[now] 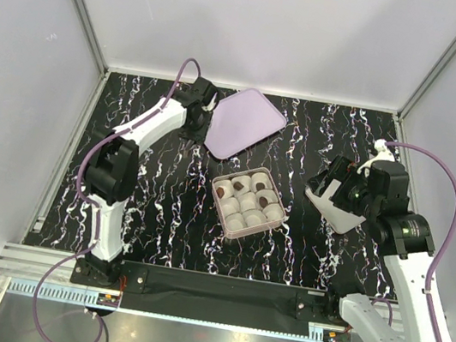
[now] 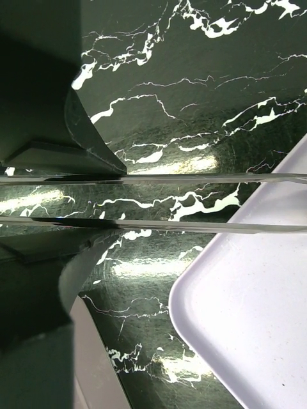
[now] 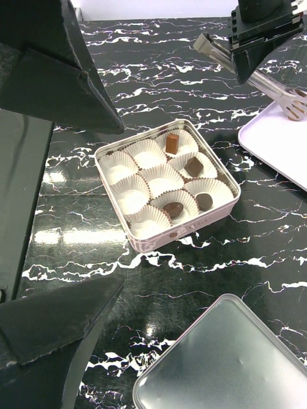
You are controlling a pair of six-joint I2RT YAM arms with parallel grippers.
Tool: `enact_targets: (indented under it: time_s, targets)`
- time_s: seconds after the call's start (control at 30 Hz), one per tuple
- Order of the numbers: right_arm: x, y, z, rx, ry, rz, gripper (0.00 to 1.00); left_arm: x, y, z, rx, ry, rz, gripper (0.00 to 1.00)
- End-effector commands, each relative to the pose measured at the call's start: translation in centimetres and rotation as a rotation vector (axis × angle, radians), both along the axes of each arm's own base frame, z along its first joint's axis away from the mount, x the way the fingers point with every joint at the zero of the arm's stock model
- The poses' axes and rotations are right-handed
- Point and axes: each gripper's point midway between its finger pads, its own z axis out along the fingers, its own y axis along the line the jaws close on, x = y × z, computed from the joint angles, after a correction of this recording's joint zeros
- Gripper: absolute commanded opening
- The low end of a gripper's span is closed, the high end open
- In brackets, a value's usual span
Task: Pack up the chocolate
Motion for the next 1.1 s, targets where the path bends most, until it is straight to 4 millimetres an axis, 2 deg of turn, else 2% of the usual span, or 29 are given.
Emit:
enact_targets:
  time_s: [0.0,0.1,0.13,0.27,0.4,0.53,0.67,0.93,1.07]
  targets:
    - [0.2,-0.2,1.7,0.008,-0.060,-0.011,1.00,1.2,-0.1,3.6,-0.016,-0.086,-0.001,0.36]
    - [0.1,-0.2,1.8,0.011,-0.060,-0.013,1.00,0.8,-0.4,5.5,-0.044,-0.109,-0.015,0.36]
    - [0.1,-0.2,1.9,0.012,-0.062,-0.010,1.00,0.5,-0.8,6.5,-0.067,-0.122,-0.032,0.35]
    - [0.0,-0.2,2.1,0.016,-0.064,-0.011,1.00,-1.0,-1.7,8.6,-0.100,-0.144,-0.070,0.34]
    - [-0.2,-0.2,2.3,0.017,-0.067,-0.008,1.00,-3.5,-3.6,10.6,-0.144,-0.167,-0.140,0.33]
    - [-0.5,-0.3,2.1,0.013,-0.058,-0.013,1.00,-7.0,-5.5,12.4,-0.205,-0.179,-0.225,0.33]
    - [-0.7,-0.5,1.8,0.004,-0.053,-0.019,1.00,-11.4,-7.8,12.9,-0.255,-0.167,-0.338,0.33]
    - [-0.7,-0.9,1.2,-0.018,-0.038,-0.031,1.00,-19.1,-10.2,12.4,-0.357,-0.080,-0.519,0.33]
    - [-0.6,-1.0,1.8,-0.019,-0.050,-0.033,1.00,-21.3,-10.7,11.8,-0.359,-0.057,-0.566,0.33]
